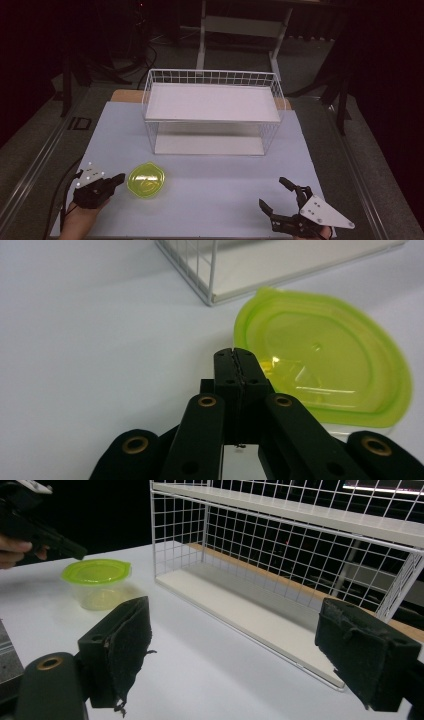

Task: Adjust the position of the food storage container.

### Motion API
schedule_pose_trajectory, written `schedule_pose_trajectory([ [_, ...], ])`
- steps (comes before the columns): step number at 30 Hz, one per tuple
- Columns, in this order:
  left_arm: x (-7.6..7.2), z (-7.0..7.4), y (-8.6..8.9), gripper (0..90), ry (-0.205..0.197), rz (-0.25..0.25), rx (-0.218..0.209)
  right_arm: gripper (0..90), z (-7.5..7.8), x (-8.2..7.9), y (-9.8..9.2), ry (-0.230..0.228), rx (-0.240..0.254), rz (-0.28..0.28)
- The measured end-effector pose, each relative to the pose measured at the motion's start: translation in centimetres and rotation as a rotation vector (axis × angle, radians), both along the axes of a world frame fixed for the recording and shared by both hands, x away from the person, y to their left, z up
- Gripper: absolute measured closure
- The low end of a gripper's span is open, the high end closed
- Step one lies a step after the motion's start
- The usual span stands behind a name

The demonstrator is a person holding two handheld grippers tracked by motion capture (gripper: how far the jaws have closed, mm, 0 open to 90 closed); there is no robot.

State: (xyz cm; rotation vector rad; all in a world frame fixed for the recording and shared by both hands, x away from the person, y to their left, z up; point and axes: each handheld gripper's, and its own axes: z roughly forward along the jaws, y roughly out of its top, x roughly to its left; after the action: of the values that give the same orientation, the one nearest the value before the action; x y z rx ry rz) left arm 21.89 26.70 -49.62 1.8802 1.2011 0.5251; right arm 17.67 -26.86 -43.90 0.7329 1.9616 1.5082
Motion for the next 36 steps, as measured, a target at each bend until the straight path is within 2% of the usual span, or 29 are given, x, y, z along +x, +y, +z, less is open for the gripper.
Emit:
schedule_pose_trajectory([
  [3,0.5,-0.8,-0.3,90.0,0.029,-0.001,0.013,14.8,0.0,0.0,0.0,-0.003,0.000,-0.001],
  [4,0.8,-1.3,-0.5,90.0,0.048,0.006,0.038,14.8,0.0,0.0,0.0,-0.004,0.000,0.000],
  [7,1.1,-1.6,-0.6,90.0,0.067,0.003,0.041,14.8,0.0,-0.1,-0.1,-0.002,0.003,0.001],
  [9,1.2,-1.8,-0.7,90.0,0.079,0.020,0.052,14.8,0.0,0.0,-0.1,-0.002,0.003,-0.001],
  [13,1.2,-2.0,-0.9,90.0,0.106,-0.022,0.014,14.8,0.1,-0.1,-0.2,-0.001,0.004,-0.001],
  [16,1.2,-2.2,-1.5,90.0,0.137,-0.050,0.010,14.9,0.0,0.0,-0.2,0.001,0.002,0.001],
  [18,1.2,-2.3,-1.8,90.0,0.147,-0.057,-0.001,14.8,0.0,0.0,-0.1,0.009,0.007,0.005],
  [22,1.1,-2.5,-2.7,90.0,0.162,-0.091,0.010,14.9,0.0,0.0,-0.1,0.010,0.006,0.005],
  [25,1.0,-2.5,-3.7,90.0,0.184,-0.130,0.000,14.8,0.0,0.0,-0.2,0.010,0.008,0.002],
  [30,1.1,-2.6,-5.8,90.0,0.196,-0.178,0.020,14.8,0.0,0.0,-0.1,0.010,0.005,0.002],
  [36,1.3,-2.6,-8.3,90.0,0.205,-0.239,0.008,14.8,0.1,-0.1,-0.1,0.006,0.000,0.003],
])
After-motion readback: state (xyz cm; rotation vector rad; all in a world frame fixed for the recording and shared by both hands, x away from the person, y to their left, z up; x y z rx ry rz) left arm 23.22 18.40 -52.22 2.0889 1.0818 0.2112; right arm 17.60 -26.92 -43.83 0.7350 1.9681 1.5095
